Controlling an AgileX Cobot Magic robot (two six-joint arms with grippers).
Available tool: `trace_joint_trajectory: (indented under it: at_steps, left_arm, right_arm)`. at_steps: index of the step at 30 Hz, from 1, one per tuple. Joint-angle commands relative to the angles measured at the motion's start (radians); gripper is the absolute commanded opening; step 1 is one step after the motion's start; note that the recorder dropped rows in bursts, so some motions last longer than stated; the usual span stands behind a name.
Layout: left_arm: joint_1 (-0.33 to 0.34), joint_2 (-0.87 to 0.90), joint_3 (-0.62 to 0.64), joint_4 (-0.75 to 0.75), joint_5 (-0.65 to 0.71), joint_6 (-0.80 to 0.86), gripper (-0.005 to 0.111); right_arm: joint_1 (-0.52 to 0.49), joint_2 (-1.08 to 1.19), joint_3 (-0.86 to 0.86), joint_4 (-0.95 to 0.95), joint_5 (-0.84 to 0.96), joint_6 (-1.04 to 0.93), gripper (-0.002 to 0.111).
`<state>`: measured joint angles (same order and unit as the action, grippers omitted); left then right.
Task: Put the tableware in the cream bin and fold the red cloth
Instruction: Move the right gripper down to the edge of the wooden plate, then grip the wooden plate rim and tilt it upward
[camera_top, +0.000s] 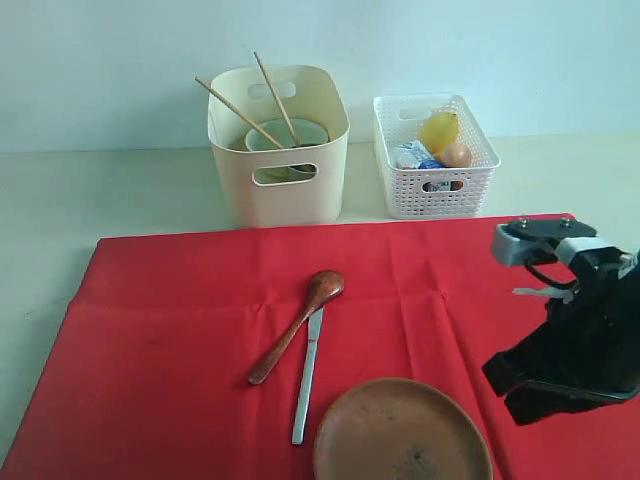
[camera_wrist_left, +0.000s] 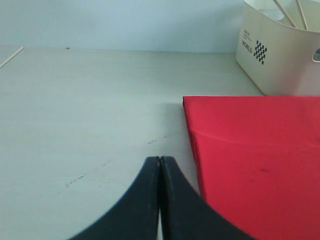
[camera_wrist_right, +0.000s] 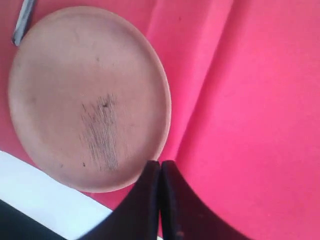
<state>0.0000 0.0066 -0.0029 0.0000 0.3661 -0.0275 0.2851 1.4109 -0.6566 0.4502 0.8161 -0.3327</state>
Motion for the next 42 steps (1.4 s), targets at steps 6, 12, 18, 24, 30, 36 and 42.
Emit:
trace_joint_trajectory:
  at_steps: [6, 12, 18, 24, 30, 36, 42]
  left_arm:
    - [-0.001, -0.007, 0.003, 0.000, -0.013, 0.004, 0.000]
    - [-0.001, -0.007, 0.003, 0.000, -0.013, 0.004, 0.000]
    - [-0.001, -0.007, 0.003, 0.000, -0.013, 0.004, 0.000]
    - [-0.001, -0.007, 0.003, 0.000, -0.013, 0.004, 0.000]
    - [-0.001, -0.007, 0.003, 0.000, -0.013, 0.004, 0.000]
    - [-0.001, -0.007, 0.003, 0.000, -0.013, 0.004, 0.000]
    - [-0.001, -0.007, 0.003, 0.000, -0.013, 0.004, 0.000]
  right_arm:
    - [-0.005, 0.189, -0.029, 0.144, 0.001, -0.090, 0.028]
    - [-0.005, 0.276, -0.029, 0.151, -0.032, -0.092, 0.029]
    - [-0.005, 0.318, -0.029, 0.242, -0.031, -0.189, 0.029]
    - [-0.005, 0.352, -0.029, 0.272, -0.029, -0.223, 0.029]
    - [-0.005, 0.360, -0.029, 0.274, -0.052, -0.223, 0.029]
    - [-0.005, 0.360, -0.029, 0.285, -0.052, -0.226, 0.029]
    - [-0.005, 0.360, -0.029, 0.376, -0.031, -0.339, 0.029]
